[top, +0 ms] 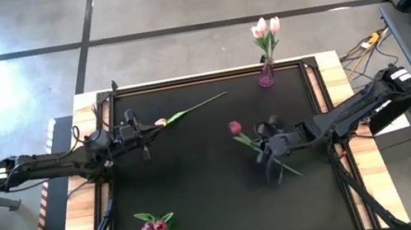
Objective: Sort flowers into vase by color
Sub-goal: Put the red flower into the green vase
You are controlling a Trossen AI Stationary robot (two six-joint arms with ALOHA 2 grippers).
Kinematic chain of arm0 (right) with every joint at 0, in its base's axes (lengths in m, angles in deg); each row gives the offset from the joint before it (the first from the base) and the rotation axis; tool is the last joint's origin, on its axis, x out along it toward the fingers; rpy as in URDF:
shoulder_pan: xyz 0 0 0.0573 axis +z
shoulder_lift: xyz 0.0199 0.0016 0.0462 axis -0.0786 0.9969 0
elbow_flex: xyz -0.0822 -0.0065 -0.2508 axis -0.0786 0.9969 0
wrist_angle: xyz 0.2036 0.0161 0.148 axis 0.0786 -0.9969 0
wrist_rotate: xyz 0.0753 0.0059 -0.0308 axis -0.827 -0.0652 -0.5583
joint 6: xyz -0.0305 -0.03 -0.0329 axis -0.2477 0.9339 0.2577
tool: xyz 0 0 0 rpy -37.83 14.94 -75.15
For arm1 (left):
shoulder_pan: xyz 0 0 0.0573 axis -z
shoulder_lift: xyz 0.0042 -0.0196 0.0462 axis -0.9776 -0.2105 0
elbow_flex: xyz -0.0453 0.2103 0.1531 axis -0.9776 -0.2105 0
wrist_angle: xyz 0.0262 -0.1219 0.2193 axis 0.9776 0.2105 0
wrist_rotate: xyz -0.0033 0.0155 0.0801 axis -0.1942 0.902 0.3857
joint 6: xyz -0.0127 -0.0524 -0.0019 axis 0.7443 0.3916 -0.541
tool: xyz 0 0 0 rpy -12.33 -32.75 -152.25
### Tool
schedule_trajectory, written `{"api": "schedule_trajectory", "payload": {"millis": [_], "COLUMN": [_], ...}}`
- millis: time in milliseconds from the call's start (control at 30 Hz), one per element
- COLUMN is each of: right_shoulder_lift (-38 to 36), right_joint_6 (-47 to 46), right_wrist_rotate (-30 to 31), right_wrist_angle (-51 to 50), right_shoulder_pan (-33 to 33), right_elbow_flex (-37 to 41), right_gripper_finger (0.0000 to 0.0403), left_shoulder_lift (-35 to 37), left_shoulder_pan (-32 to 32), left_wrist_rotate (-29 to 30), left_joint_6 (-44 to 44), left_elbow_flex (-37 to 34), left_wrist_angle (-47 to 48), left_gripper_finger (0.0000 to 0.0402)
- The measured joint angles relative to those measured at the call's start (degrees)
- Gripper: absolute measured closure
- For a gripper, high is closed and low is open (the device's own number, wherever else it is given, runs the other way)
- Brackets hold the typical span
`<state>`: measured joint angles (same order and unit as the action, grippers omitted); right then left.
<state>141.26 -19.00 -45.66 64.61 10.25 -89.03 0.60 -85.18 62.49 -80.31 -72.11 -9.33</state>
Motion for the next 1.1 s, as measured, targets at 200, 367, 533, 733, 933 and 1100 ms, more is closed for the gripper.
{"api": "schedule_trajectory", "payload": {"millis": [200, 367, 533, 733, 933, 1100], "right_shoulder_lift": [0.42, 3.43, 8.63, 15.06, 22.54, 28.98], "right_joint_6": [14.21, 25.95, 35.53, 41.47, 43.04, 46.03], "right_wrist_rotate": [3.87, 4.66, 4.25, 3.35, -2.22, -10.25], "right_wrist_angle": [22.58, 40.39, 59.83, 76.53, 80.02, 80.22], "right_shoulder_pan": [3.60, 5.49, 6.43, 6.62, 6.73, 6.76], "right_elbow_flex": [0.28, 0.28, 0.31, -2.71, -11.64, -22.28], "right_gripper_finger": [0.0394, 0.0394, 0.0394, 0.0394, 0.0394, 0.0394], "left_shoulder_lift": [3.85, 6.39, 8.05, 8.78, 8.86, 8.86], "left_shoulder_pan": [0.00, -0.01, 0.00, 0.00, 0.00, 0.00], "left_wrist_rotate": [0.30, 3.06, 3.25, 5.39, 5.79, 5.85], "left_joint_6": [-1.18, -1.74, -1.75, -1.77, -1.73, -1.56], "left_elbow_flex": [0.00, 0.00, 0.00, 0.00, 0.00, 0.00], "left_wrist_angle": [2.39, 3.69, 5.11, 5.66, 6.67, 7.05], "left_gripper_finger": [0.0402, 0.0402, 0.0402, 0.0402, 0.0402, 0.0402]}}
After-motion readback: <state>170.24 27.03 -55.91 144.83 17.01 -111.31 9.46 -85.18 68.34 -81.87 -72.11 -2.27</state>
